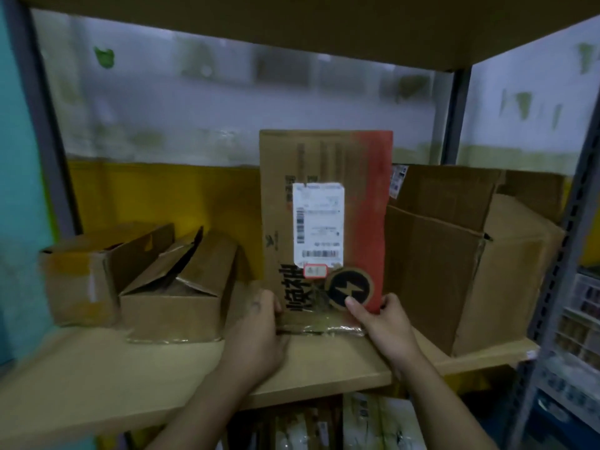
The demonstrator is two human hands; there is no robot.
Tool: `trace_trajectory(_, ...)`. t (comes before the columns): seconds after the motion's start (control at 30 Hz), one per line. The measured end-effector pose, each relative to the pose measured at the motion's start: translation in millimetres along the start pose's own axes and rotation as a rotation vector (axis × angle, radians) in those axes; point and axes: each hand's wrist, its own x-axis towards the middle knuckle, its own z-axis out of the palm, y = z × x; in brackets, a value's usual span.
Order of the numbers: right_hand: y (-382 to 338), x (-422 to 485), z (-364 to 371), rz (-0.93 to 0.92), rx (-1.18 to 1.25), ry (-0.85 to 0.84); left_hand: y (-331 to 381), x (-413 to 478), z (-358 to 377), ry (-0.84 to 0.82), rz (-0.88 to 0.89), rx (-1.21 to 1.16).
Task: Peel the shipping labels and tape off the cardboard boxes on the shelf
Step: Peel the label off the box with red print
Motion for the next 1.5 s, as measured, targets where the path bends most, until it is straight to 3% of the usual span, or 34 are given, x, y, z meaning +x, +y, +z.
trace_trajectory(0.27, 11, 16, 12, -0.054, -0.21, 0.038, -11, 3, 1, -0.081, -0.017, -0.098)
trace_trajectory(0.47, 14, 29, 17, -0.114, -0.33, 0.008, 7, 30, -27, 0.267, -0.001, -0.329)
trace_trajectory(0.6, 14, 37, 21, -0.085, -0.383, -0.029, 36, 63, -44, 0.391, 0.074, -0.459)
trace_trajectory(0.87, 19, 59, 20, -0.063, -0.39, -0.036, 68, 138, -96, 0.536, 0.366, -0.229)
trace_trajectory(1.0, 25, 65, 24, -0.06, -0.346, 0.066, 72, 153, -102, 0.606, 0.498, 0.032)
trace_trajectory(1.07, 22, 66, 25, -0.095, -0.287, 0.161, 80, 160, -103, 0.546, 0.535, 0.144)
trace_trajectory(1.17, 7, 61, 29, -0.243, -0.277, 0.363, 89, 165, -94, 0.487, 0.524, 0.106)
trace_trajectory(1.23, -7, 59, 31, -0.457, -0.29, 0.486, 88, 165, -83, 0.598, 0.521, 0.065)
trace_trajectory(1.3, -19, 63, 35, -0.568, -0.237, 0.496, 82, 168, -73, 0.68, 0.515, 0.019)
trace_trajectory(1.5, -45, 79, 53, -0.577, -0.174, 0.46, 64, 175, -64, 0.723, 0.556, -0.041)
